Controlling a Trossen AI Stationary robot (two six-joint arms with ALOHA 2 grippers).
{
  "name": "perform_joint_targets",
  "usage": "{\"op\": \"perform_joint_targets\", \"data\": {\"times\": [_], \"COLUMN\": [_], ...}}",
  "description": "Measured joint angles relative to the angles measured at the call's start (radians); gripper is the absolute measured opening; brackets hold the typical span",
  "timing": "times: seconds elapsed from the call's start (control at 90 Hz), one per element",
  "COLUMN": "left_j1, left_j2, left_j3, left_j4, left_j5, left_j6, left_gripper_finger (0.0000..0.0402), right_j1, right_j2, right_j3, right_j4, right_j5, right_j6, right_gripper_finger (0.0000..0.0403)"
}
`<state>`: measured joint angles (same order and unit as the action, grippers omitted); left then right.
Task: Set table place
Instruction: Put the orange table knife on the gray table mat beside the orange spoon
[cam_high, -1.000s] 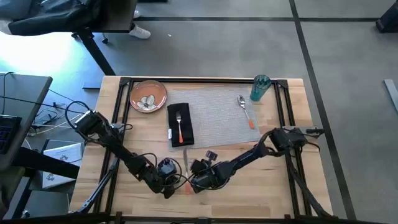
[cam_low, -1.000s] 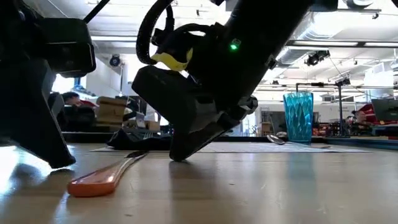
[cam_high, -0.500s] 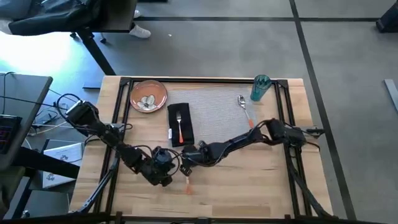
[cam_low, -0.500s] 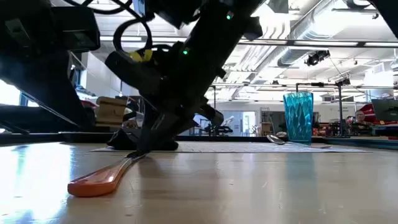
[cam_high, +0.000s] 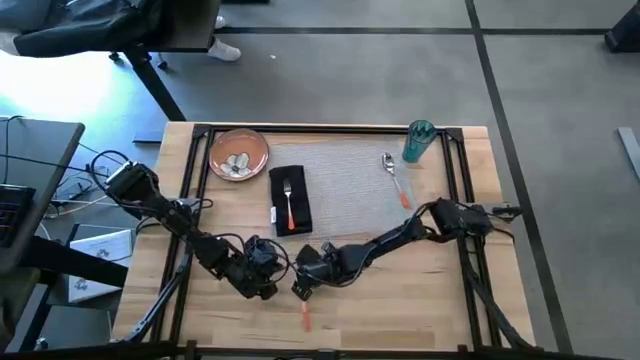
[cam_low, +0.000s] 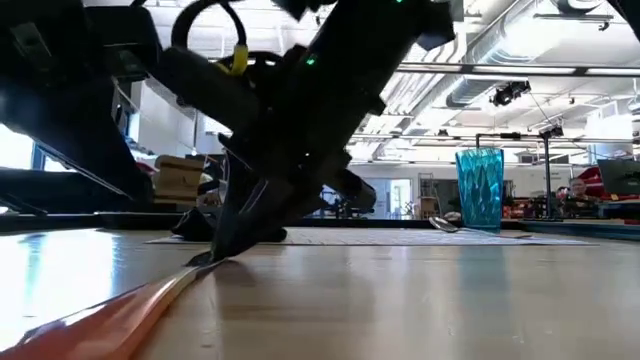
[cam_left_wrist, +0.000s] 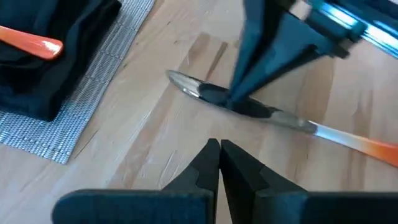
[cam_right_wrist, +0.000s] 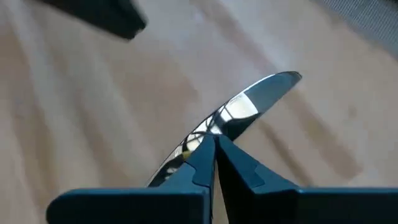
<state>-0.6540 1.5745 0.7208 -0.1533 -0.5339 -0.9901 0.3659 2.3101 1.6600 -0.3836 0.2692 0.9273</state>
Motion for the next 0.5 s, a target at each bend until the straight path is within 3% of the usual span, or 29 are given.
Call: {"op": "perform_joint_targets", "data": {"times": [0.222,0.5], "left_j1": [0.0,-0.001], "left_j2": [0.0,0.0], "left_j3": [0.0,0.0], "left_j4": [0.112,0.176], "left_j5": [0.0,0.004], "left_j6": [0.076,0.154], "left_gripper_finger": [0.0,0.0], "right_j1": [0.006,0.029], "right_j2": [-0.029,-0.104], "right_j3": [-0.002,-0.035], "right_j4": [-0.025,-0.065], "right_j5": [0.017,0.079], "right_j6": [0.003,-0.142], "right_gripper_finger": [0.0,0.0]}}
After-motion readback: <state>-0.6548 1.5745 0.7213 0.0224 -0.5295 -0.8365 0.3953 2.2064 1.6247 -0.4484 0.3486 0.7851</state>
